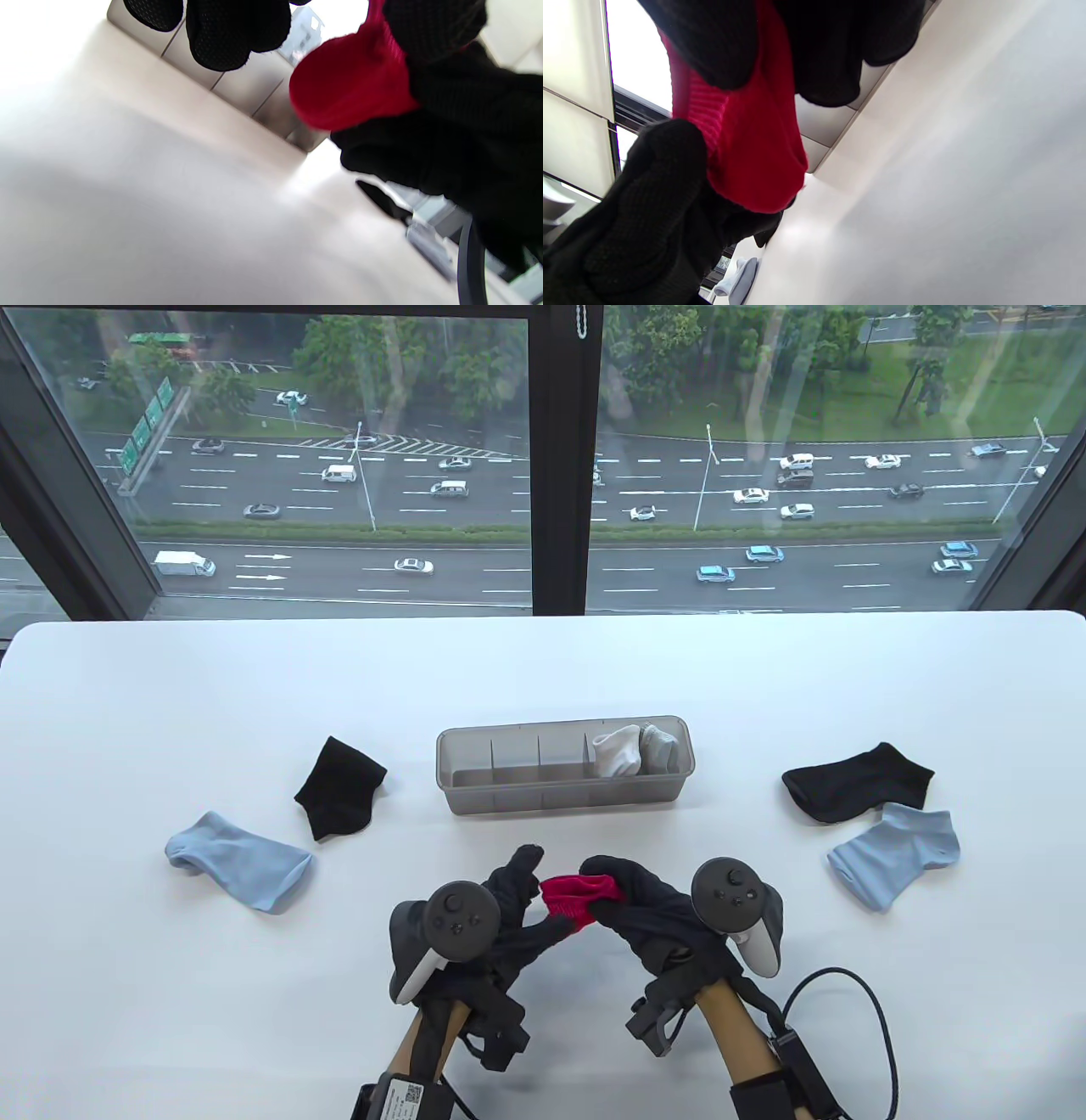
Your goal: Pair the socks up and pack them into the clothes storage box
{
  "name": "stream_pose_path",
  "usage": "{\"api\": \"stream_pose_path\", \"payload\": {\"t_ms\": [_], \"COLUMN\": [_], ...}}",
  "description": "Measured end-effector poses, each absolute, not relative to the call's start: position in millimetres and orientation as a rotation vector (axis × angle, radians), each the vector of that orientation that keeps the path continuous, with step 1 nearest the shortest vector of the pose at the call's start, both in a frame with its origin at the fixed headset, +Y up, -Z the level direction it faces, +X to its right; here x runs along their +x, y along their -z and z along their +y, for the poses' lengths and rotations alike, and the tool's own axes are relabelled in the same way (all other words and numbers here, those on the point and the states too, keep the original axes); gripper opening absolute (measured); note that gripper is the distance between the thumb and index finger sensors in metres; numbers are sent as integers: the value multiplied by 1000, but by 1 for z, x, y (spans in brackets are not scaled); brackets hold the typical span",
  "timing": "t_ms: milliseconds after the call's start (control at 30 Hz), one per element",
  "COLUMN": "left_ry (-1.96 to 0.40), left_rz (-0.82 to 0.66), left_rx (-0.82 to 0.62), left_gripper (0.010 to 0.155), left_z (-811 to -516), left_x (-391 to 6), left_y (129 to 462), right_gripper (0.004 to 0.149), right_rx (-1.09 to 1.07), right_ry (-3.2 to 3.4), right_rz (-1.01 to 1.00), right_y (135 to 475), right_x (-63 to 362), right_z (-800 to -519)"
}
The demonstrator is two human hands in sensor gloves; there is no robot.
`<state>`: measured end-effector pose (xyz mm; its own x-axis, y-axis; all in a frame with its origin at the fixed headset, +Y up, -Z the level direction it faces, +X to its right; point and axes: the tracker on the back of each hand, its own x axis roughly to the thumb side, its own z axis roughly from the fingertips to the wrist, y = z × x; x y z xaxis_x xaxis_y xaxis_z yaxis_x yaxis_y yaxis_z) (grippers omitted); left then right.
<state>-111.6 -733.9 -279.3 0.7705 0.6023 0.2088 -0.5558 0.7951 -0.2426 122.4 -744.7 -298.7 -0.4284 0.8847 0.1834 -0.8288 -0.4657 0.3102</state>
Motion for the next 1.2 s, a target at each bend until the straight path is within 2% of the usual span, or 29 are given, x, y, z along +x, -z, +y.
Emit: {"api": "stream_pose_path", "payload": {"t_ms": [33,100,167,200,300,433,567,633,700,733,767,833,900,1033,1100,1167,1200], "left_ry": [-609,-626,-620,-624,-714,-866,-801,-716,-663,-655,-626,-572,-634,-708,-718,-535,-368], "left_rz": [-293,-327,-283,-287,-280,-268,-223,-286,-363,-369,-362,-269,-273,-240,-140,-113,-90], "left_rx": [-169,-157,-33,-9,18,-48,-31,-48,-155,-144,-134,-55,-28,50,148,131,54], "left_gripper": [84,64,43,42,41,45,49,52,78,80,74,54,44,46,42,46,58], "left_z": [-734,-732,-726,-725,-724,-729,-731,-729,-730,-731,-730,-725,-726,-723,-718,-718,-723], "left_x": [-108,-105,-106,-107,-112,-117,-120,-118,-112,-109,-105,-107,-111,-117,-128,-137,-139], "left_y": [281,281,278,277,277,279,278,279,279,279,279,279,279,277,276,277,281], "right_gripper": [47,48,48,48,49,53,51,50,50,50,50,50,52,51,51,51,51], "right_rx": [414,416,444,442,409,383,383,384,413,423,436,478,431,432,384,314,239], "right_ry": [-2055,-2130,-2115,-2101,-1984,-1932,-2031,-2068,-2065,-2058,-2046,-2091,-2055,-2108,-2205,-2236,-2238], "right_rz": [221,207,285,291,306,273,205,176,210,230,266,311,303,209,111,17,-75], "right_y": [298,298,300,300,301,302,300,299,299,298,297,298,299,299,299,302,303], "right_x": [119,116,115,116,119,124,123,123,120,119,115,112,113,118,128,140,145], "right_z": [-745,-747,-748,-748,-748,-749,-744,-743,-743,-744,-744,-745,-744,-735,-731,-726,-718]}}
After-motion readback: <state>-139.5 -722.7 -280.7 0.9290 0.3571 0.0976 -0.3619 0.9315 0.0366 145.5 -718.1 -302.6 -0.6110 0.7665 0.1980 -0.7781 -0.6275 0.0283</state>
